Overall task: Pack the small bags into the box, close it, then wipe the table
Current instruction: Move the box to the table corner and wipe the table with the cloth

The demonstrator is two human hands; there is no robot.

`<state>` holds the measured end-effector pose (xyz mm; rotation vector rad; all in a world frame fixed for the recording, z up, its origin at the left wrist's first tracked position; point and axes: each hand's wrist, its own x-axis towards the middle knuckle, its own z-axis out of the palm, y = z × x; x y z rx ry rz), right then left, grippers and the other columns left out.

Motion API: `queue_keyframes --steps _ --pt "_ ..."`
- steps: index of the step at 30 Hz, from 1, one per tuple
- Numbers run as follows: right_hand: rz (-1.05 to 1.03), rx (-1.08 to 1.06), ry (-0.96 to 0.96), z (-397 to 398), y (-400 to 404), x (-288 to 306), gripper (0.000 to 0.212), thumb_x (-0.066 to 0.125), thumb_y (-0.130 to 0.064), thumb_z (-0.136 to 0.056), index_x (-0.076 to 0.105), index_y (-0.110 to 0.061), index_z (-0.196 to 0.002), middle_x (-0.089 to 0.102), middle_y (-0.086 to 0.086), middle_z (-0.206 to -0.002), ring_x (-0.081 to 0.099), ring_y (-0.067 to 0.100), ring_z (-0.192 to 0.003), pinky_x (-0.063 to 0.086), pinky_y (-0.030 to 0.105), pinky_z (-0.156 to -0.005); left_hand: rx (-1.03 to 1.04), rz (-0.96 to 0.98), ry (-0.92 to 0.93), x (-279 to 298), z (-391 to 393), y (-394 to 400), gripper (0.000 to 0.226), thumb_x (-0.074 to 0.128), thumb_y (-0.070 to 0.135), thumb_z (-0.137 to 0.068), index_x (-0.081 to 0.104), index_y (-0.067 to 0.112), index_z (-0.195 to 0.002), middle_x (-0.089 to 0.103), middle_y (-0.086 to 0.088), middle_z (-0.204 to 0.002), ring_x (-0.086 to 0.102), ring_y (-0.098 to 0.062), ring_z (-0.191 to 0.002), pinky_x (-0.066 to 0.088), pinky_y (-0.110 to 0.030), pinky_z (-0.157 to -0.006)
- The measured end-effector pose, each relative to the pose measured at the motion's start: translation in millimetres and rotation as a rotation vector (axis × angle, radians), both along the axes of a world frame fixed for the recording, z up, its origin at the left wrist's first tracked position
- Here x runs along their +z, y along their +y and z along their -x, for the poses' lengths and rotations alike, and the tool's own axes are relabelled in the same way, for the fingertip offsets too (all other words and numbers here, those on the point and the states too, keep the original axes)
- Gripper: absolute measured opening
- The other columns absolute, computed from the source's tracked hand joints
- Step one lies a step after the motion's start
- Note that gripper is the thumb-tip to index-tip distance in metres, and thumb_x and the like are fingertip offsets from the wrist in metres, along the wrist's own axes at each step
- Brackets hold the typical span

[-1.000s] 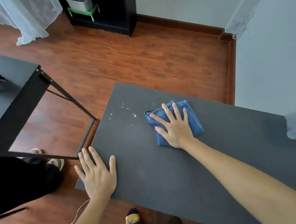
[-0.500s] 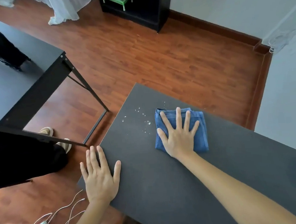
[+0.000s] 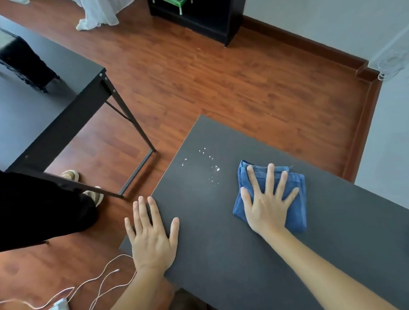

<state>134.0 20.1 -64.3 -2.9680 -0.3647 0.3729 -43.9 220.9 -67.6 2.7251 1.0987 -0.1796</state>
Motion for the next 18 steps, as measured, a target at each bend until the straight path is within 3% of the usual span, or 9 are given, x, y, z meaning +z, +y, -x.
queue_keyframes --steps 3,6,10,14,18 --pt "-0.027 0.151 -0.028 -52 44 1 0.058 0.018 -0.061 -0.097 0.004 -0.049 -0.151 -0.001 0.004 -0.166 -0.008 0.039 -0.150 0.000 0.072 -0.112 -0.006 -0.013 0.005 -1 -1 1 0.078 0.016 0.061 -0.093 0.010 0.012 -0.153 0.011 -0.010 -0.163 0.003 -0.026 -0.151 0.009 -0.053 -0.120" --pt "0.003 -0.028 0.010 -104 39 2 0.058 0.013 -0.061 -0.096 0.003 -0.048 -0.152 0.002 0.004 -0.166 -0.002 0.036 -0.151 0.002 0.071 -0.114 -0.026 -0.005 0.019 -2 2 1 0.078 0.016 0.061 -0.094 0.007 0.012 -0.154 0.006 -0.009 -0.163 -0.001 -0.025 -0.151 0.006 -0.053 -0.121" --pt "0.008 -0.127 -0.035 -47 -3 3 0.061 0.012 -0.062 -0.095 0.007 -0.044 -0.153 0.007 0.008 -0.165 0.004 0.038 -0.151 0.010 0.074 -0.111 -0.036 0.001 0.010 -3 3 2 0.077 0.014 0.060 -0.095 0.004 0.013 -0.154 0.003 -0.008 -0.164 -0.004 -0.024 -0.151 0.008 -0.054 -0.121" --pt "0.008 0.188 -0.051 66 20 -1 0.063 0.019 -0.063 -0.095 0.015 -0.041 -0.154 0.014 0.012 -0.164 0.009 0.043 -0.149 0.010 0.074 -0.109 -0.033 0.019 -0.011 -5 3 2 0.077 0.018 0.059 -0.094 0.010 0.011 -0.154 0.007 -0.009 -0.163 -0.001 -0.024 -0.151 0.010 -0.055 -0.120" --pt "-0.113 0.346 -0.085 7 110 -4 0.060 0.021 -0.063 -0.095 0.012 -0.047 -0.152 0.011 0.007 -0.165 0.004 0.040 -0.150 0.004 0.072 -0.111 -0.032 0.004 -0.013 -8 2 3 0.077 0.016 0.060 -0.094 0.007 0.013 -0.154 0.005 -0.007 -0.164 -0.003 -0.023 -0.151 0.007 -0.053 -0.120"
